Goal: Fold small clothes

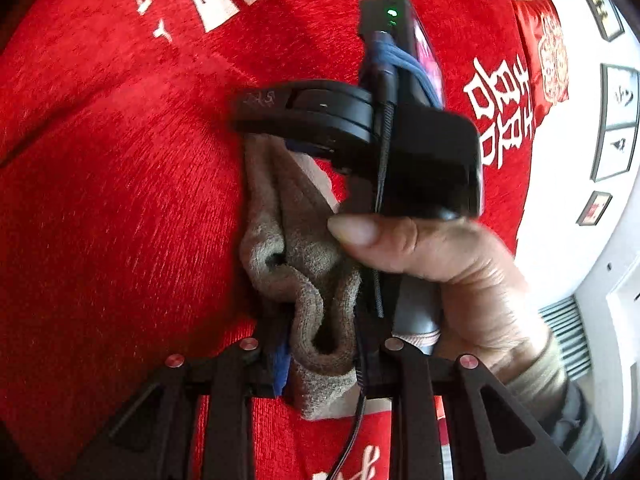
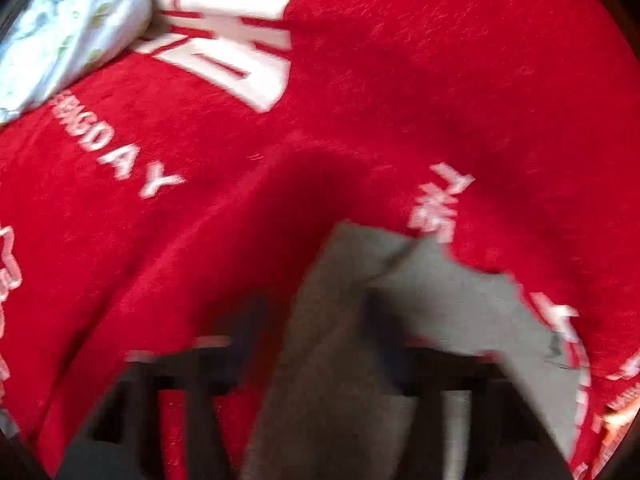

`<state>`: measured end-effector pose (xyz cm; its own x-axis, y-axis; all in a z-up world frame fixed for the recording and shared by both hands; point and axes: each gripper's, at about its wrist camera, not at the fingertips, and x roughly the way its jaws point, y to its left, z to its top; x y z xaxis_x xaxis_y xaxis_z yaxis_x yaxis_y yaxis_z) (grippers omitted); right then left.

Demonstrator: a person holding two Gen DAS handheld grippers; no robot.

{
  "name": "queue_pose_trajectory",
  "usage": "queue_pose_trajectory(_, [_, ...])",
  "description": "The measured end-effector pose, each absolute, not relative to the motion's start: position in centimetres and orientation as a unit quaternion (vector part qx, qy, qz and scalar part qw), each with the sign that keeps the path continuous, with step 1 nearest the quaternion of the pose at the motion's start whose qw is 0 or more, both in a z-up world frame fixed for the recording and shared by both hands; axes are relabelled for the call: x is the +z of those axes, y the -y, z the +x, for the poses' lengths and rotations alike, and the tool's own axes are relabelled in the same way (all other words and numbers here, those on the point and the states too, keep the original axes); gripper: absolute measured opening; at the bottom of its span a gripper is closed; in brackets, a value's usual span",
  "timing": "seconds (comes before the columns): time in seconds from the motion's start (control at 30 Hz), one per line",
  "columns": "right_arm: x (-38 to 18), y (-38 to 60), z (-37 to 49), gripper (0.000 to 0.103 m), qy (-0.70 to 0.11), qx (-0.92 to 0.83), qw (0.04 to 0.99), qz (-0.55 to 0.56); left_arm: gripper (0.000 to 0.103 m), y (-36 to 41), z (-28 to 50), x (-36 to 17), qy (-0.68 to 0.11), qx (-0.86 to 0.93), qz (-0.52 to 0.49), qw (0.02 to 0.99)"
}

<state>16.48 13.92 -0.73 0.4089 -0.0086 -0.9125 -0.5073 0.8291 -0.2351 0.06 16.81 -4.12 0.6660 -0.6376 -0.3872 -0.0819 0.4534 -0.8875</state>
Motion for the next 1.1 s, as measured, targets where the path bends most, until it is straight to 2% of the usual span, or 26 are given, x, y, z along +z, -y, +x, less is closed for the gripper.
queue_pose_trajectory(0.17, [0.8, -10.8, 16.6, 0.017, -0.524, 0.193, 0.812, -0.169, 0.018, -15.5, 0.3, -2.6, -0.371, -0.172, -0.442, 0.798])
queue_pose_trajectory(0.73, [6.5, -2.7, 17.6, 0.016, -0.482, 0.261, 0.836, 0.038, 0.016, -13.2, -0.6, 2.1, -0.32, -0.204, -0.397, 0.836])
queue_pose_trajectory(1.1, [9.1, 3.7, 17.3, 0.015, -0.464, 0.276, 0.835, 0.108, 0.016, -7.8, -0.8, 5.2, -0.343, -0.193, -0.328, 0.859])
